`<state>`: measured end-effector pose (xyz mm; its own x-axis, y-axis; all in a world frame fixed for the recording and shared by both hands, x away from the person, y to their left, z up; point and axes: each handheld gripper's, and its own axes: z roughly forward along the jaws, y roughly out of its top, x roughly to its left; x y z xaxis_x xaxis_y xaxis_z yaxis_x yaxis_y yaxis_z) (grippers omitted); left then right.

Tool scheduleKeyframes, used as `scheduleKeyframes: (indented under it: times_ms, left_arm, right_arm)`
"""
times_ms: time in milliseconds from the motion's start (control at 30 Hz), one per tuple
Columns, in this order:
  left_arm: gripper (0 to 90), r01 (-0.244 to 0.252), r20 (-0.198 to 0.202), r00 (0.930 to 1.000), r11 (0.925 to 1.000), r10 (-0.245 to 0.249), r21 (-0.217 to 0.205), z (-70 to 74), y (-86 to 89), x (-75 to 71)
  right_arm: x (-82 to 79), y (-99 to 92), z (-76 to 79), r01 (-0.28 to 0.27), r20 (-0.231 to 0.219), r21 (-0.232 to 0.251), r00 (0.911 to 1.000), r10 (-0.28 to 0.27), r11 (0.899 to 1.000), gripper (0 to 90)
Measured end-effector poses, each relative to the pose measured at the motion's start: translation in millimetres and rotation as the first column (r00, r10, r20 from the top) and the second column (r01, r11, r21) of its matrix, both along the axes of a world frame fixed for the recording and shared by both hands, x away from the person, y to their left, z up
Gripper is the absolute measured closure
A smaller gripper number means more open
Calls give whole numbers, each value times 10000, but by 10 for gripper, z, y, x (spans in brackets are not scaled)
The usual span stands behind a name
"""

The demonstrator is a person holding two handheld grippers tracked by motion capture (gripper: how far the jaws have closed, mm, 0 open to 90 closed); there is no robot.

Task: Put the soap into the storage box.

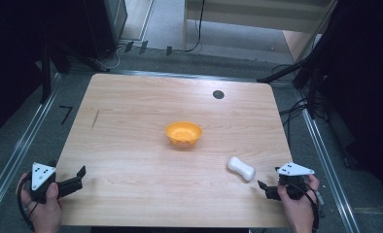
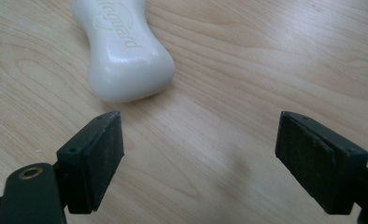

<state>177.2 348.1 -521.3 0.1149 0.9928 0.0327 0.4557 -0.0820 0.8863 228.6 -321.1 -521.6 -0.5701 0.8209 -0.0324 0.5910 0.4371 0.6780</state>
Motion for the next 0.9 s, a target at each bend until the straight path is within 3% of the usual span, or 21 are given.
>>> scheduleKeyframes:
  times_ms: [267, 333, 567, 900]
  left_arm:
    - [22, 12, -19, 10000, 10000, -12, 1, -1, 1, 3]
    - [22, 37, -55, 10000, 10000, -37, 20, 1, 1, 7]
    - [22, 52, -70, 10000, 10000, -51, 56, 0, -5, 11]
    - [22, 82, -63, 9999, 9999, -81, 73, 1, -5, 11]
  right_arm:
    - [196, 159, 185, -908, -523, -764, 9948, 869, 9929, 164]
    - [256, 221, 214, -1062, -945, -1000, 9908, 968, 9893, 163]
    - [352, 306, 232, -1367, -1369, -1421, 9836, 1173, 9804, 160]
    - [452, 426, 253, -1945, -2266, -1901, 9624, 1497, 9623, 150]
